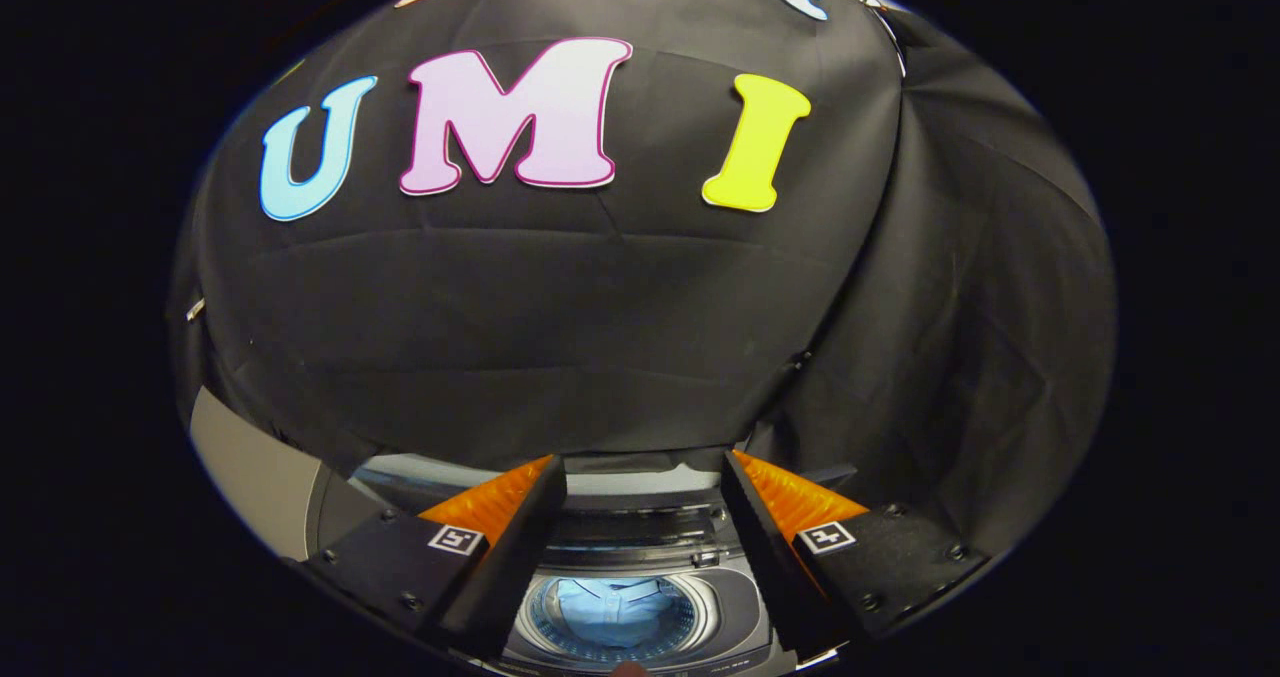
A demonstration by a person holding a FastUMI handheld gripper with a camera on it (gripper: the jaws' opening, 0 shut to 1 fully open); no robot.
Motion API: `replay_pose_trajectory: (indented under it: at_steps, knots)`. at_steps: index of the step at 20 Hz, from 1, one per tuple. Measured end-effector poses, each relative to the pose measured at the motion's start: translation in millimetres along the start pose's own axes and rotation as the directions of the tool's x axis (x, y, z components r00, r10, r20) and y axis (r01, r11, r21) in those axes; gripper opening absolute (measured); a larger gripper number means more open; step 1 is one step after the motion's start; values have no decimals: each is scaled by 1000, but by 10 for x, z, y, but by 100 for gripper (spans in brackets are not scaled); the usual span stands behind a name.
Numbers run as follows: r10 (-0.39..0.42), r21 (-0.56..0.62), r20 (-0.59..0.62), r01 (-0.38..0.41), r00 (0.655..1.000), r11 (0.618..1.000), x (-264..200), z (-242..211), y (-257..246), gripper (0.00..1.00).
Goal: Put the clothes into the washing machine and then close the washing machine lid.
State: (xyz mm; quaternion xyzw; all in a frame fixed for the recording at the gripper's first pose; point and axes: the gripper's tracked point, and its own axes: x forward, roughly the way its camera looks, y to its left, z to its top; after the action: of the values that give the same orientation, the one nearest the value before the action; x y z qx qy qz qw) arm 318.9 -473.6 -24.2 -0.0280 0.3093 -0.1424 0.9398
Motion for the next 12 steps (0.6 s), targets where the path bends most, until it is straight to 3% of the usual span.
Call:
replay_pose_trajectory:
  at_steps: [5,8,12]
  knots:
    - [-2,-21,-85,0,996,1000,231,-199,-11,98]
    - [9,61,-70,-5,998,998,283,-233,-34,97]
    - [-21,38,-14,22,1000,999,208,-277,-38,99]
